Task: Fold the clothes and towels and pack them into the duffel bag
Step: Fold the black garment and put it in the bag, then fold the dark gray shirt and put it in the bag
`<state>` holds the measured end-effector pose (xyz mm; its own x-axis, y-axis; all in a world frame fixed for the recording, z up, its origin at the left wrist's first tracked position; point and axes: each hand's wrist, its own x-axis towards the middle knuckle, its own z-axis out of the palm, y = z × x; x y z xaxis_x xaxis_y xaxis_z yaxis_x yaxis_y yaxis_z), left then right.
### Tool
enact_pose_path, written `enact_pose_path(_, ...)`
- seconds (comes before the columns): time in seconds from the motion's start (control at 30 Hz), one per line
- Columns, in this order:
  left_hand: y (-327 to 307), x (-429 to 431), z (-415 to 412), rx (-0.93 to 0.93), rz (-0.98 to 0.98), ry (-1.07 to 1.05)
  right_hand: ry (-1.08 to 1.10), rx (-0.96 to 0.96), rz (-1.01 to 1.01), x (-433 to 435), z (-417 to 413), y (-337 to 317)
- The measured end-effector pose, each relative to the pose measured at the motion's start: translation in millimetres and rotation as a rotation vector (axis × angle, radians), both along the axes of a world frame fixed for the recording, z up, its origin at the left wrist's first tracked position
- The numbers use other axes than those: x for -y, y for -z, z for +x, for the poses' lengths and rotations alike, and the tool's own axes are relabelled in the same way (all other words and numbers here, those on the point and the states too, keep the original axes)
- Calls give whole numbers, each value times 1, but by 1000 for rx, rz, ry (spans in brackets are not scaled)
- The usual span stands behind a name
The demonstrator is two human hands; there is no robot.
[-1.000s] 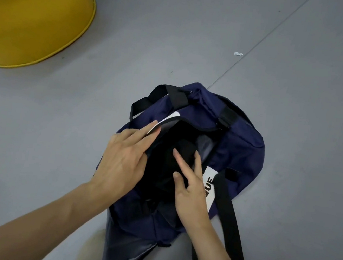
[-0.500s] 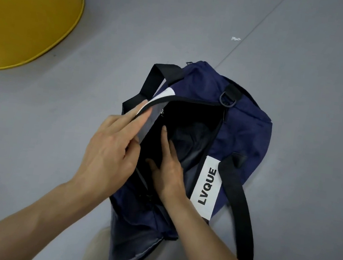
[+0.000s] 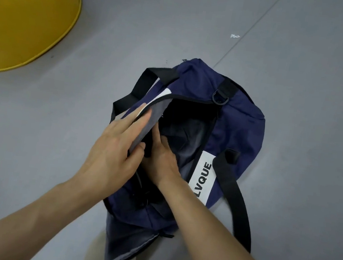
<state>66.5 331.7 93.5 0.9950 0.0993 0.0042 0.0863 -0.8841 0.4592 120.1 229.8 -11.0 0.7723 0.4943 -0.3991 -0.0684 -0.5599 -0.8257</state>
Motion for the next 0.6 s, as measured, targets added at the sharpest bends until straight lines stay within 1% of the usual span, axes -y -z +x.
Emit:
enact_pose_path(0.13, 5, 1, -1, -28, -31, -19, -92, 6, 58, 23, -1, -1)
enact_pose_path(0.2, 3, 7, 0, -18, -66, -25, -84, 19, 116, 42, -5, -3)
enact_pose_path(0.27, -4, 16, 2, 42, -111, -3, -39, 4, 171, 67, -6, -13)
enact_pose_path(0.37, -22, 41, 7, 170, -173, 115, 7, 10, 225, 117, -7, -38)
enact_pose_path(0.43, -31, 65, 10, 193, -203, 240, 13, 37, 212, 154, -7, -56)
enact_pose_path(0.47, -34, 79, 12, 157, -239, 298, 17, 59, 194, 176, -7, -66)
enact_pose_path(0.53, -37, 113, 17, -5, -342, 376, 16, 123, 130, 225, -8, -84)
enact_pose_path(0.6, -34, 143, 22, -162, -359, 438, 6, 168, 31, 277, -12, -100)
